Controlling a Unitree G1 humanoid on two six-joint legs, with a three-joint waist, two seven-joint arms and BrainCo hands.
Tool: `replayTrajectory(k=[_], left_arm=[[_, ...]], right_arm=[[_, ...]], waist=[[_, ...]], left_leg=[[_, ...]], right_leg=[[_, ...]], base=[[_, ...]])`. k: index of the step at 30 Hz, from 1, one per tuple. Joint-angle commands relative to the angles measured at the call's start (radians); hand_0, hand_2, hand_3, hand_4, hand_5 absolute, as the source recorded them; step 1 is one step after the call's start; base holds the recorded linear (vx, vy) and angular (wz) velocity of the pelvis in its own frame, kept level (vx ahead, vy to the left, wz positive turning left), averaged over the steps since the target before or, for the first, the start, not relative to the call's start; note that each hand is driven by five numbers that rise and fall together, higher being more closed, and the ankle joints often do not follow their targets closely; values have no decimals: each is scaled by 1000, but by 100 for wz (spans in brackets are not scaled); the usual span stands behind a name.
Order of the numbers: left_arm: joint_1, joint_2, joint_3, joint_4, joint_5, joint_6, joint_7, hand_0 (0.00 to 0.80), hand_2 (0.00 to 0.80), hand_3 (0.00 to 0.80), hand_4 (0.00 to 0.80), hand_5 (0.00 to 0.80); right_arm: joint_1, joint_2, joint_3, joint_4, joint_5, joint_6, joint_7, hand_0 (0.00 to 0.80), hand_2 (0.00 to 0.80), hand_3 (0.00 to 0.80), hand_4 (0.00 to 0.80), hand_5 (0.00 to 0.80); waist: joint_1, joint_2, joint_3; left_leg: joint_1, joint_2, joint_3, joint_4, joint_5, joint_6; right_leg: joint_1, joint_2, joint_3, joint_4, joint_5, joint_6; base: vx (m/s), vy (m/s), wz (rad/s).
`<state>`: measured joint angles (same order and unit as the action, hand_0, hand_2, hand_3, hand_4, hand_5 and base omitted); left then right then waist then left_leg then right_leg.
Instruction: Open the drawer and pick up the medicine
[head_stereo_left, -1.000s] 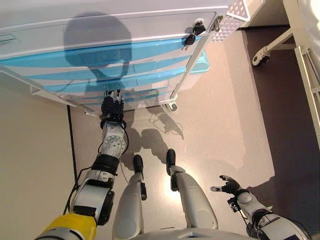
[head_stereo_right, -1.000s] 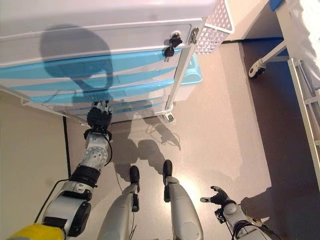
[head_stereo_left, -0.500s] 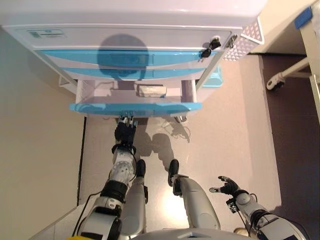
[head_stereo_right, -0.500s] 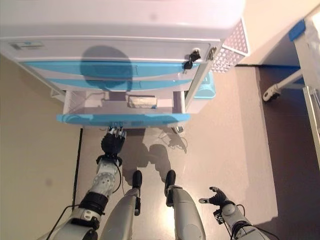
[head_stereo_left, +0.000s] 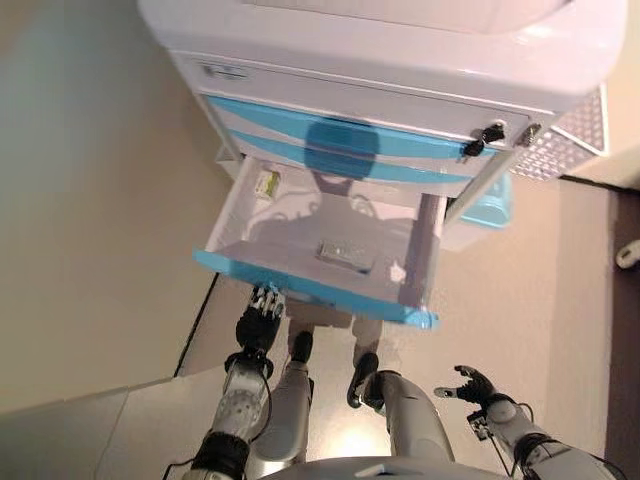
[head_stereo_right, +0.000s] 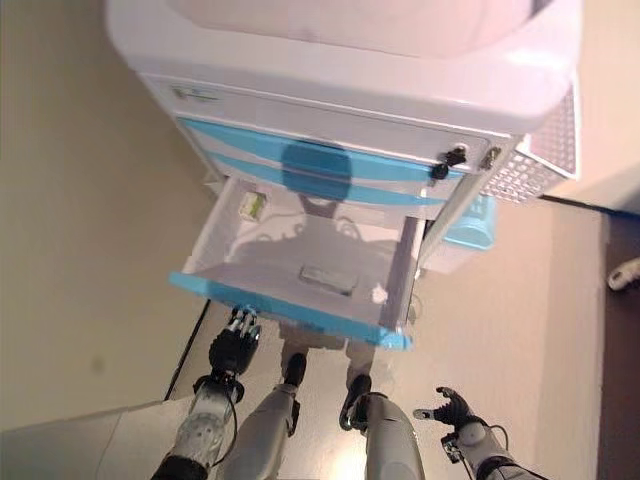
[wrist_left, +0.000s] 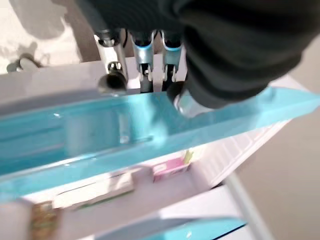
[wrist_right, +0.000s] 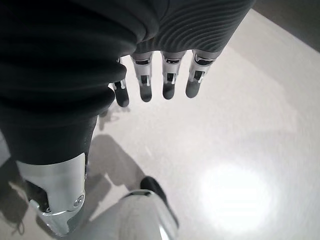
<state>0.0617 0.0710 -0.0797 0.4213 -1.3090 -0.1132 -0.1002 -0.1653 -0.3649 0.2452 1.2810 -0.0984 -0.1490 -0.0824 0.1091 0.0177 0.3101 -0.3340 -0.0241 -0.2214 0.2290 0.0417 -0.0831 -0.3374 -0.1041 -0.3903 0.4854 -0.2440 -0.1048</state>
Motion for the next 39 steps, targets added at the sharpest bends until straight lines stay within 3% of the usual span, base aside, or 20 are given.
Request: replayTrajectory(k=[1, 7, 18, 19, 20, 21, 29, 31, 32, 33, 39], left_arm=[[14, 109, 125, -273, -1, -102, -122, 800, 800, 800, 800, 800], [84, 119, 114, -301, -4, -75, -133, 800, 800, 800, 800, 800], [153, 149, 84, -165, 75, -34, -104, 800, 800, 800, 800, 800], [153, 149, 83, -165, 75, -34, -104, 637, 637, 637, 637, 637], [159, 153, 78, -153, 91, -37, -97, 56, 56, 56, 56, 56], [183, 165, 74, -140, 122, -37, -80, 0, 0, 0, 0, 0], [247, 189, 79, 8, 249, -12, -29, 0, 0, 0, 0, 0], [233, 189, 84, 162, 345, 4, 2, 0, 0, 0, 0, 0], [233, 189, 84, 163, 345, 4, 2, 0, 0, 0, 0, 0], [198, 171, 98, 254, 368, 3, 12, 0, 0, 0, 0, 0], [103, 150, 156, 469, 499, -7, 80, 0, 0, 0, 0, 0]], right_arm=[[68, -31, -5, 26, -35, 17, -9, 0, 0, 0, 0, 0], [68, -28, -1, 33, -53, 22, -5, 0, 0, 0, 0, 0], [62, -28, 4, 28, -52, 26, -15, 0, 0, 0, 0, 0], [62, -28, 4, 28, -52, 26, -15, 0, 0, 0, 0, 0], [61, -28, 5, 23, -50, 26, -16, 0, 0, 0, 0, 0], [58, -32, 8, 9, -49, 25, -22, 0, 0, 0, 0, 0], [41, -37, 35, -14, -68, 33, -26, 0, 0, 0, 0, 0], [31, -44, 46, -43, -63, 34, -26, 0, 0, 0, 0, 0], [31, -44, 46, -43, -63, 35, -26, 0, 0, 0, 0, 0], [32, -41, 45, -46, -49, 35, -27, 0, 0, 0, 0, 0], [24, -28, 22, -33, -16, 46, -43, 0, 0, 0, 0, 0]], waist=[[28, 3, -40], [43, 7, -62], [33, -2, -111], [33, -2, -111], [29, -3, -113], [23, -6, -115], [-1, -14, -121], [-20, -13, -127], [-20, -13, -127], [-30, -14, -132], [-52, -21, -152]], left_leg=[[-56, -96, 19, 65, -10, 88], [-34, -95, 17, 56, -12, 92], [-8, -90, 41, -1, -2, 101], [-8, -89, 41, -1, -2, 101], [-5, -90, 45, -4, -3, 102], [2, -86, 54, -7, -5, 106], [40, -73, 100, -35, -10, 116], [65, -67, 122, -67, -4, 117], [65, -67, 122, -67, -4, 117], [81, -65, 132, -87, -3, 117], [114, -61, 162, -135, 0, 121]], right_leg=[[62, -20, 44, -58, 113, 94], [89, -19, 33, -82, 115, 99], [92, -17, 54, -128, 141, 117], [92, -17, 54, -128, 141, 117], [92, -17, 59, -132, 144, 118], [95, -16, 73, -142, 152, 121], [108, -3, 125, -182, 177, 133], [114, 4, 144, -207, 190, 141], [115, 4, 144, -207, 190, 141], [119, 7, 153, -221, 195, 144], [134, 18, 181, -266, 215, 152]], base=[[10, 11, 12], [6, 4, 4], [13, 16, 0], [17, 40, -2], [34, 39, -3], [34, 39, -4], [41, 48, -30], [47, 68, -33], [52, 63, -30], [46, 60, -32], [57, 57, -19]])
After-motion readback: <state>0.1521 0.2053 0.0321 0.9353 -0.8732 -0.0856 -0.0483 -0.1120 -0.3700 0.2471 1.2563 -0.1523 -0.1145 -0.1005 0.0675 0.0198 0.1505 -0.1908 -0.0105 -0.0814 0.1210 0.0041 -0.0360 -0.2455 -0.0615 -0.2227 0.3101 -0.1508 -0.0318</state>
